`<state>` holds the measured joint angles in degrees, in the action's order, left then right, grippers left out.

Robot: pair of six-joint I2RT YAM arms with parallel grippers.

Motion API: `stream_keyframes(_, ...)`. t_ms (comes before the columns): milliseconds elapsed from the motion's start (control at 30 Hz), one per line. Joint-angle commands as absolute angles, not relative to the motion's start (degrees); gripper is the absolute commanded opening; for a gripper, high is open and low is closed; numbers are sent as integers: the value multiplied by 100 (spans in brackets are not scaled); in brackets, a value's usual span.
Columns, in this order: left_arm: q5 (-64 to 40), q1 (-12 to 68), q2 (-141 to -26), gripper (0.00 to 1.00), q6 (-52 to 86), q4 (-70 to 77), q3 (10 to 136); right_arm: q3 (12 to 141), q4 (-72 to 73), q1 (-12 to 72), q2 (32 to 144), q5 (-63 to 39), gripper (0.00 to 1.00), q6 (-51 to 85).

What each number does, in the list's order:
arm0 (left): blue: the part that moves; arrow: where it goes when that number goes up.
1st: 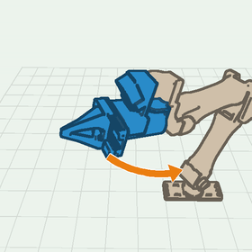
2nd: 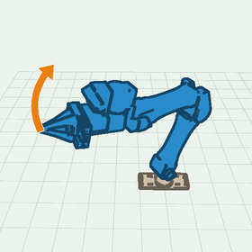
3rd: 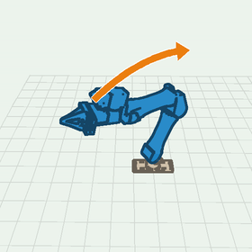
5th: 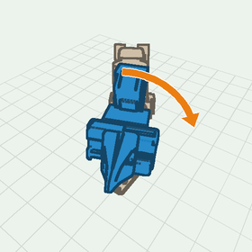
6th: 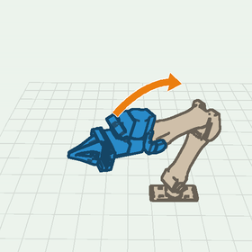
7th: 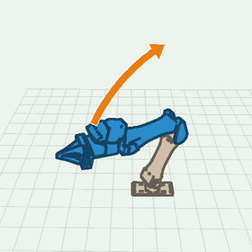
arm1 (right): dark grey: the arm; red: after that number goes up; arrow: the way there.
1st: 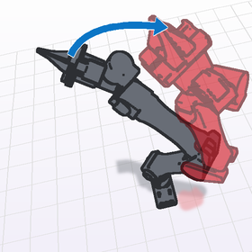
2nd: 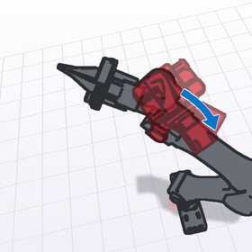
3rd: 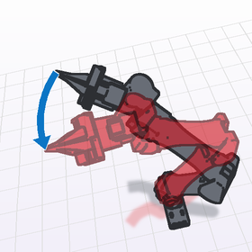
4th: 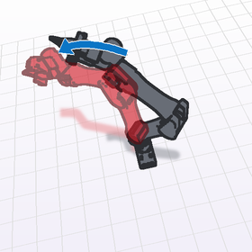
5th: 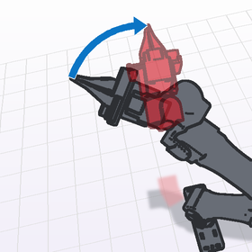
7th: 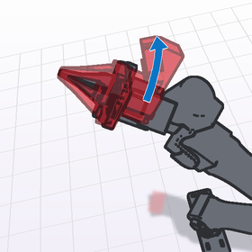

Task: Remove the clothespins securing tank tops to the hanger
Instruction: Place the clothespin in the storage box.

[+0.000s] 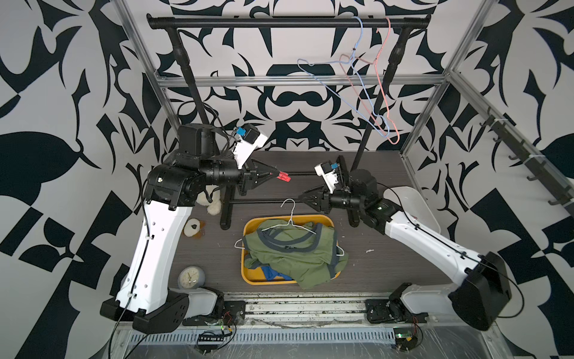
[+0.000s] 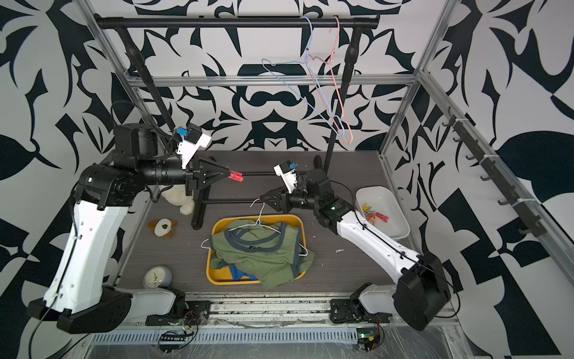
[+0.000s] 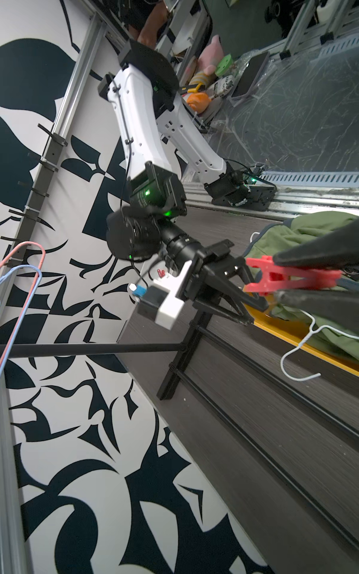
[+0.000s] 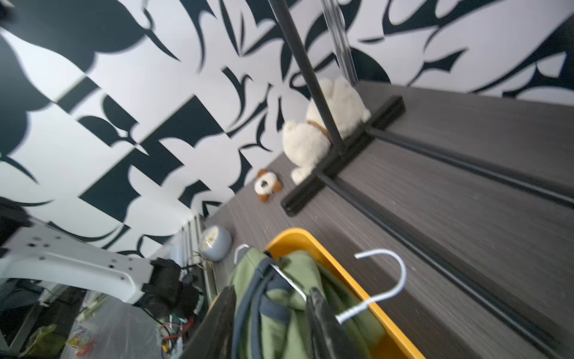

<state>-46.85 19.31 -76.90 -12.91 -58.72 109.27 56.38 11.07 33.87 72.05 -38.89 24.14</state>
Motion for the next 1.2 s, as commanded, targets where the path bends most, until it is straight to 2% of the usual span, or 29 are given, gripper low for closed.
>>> stream_keyframes(0,-4954,1947,-7833,3,-900,-5628,11159,5356,2904,3454,6633,-4200,40,3239)
stream_keyframes(167,-5335,1940,-7958,4,-656,-5522,11193,5494,2945,3542,6222,-4242,41,3268)
stream_keyframes(400,-5795,1942,-7877,7,-450,-5355,10849,6225,3206,3631,6564,-4557,42,3598)
stream_keyframes(733,-6104,1941,-7804,9,-234,-5179,10712,6787,3252,3665,7025,-4477,42,3692)
stream_keyframes(1000,-6189,1935,-7693,9,-178,-5150,10644,6798,2778,3674,6820,-4206,42,3303)
stream_keyframes(1167,-6068,1942,-7663,10,-188,-5149,10654,6854,3236,3730,7009,-4500,42,3776)
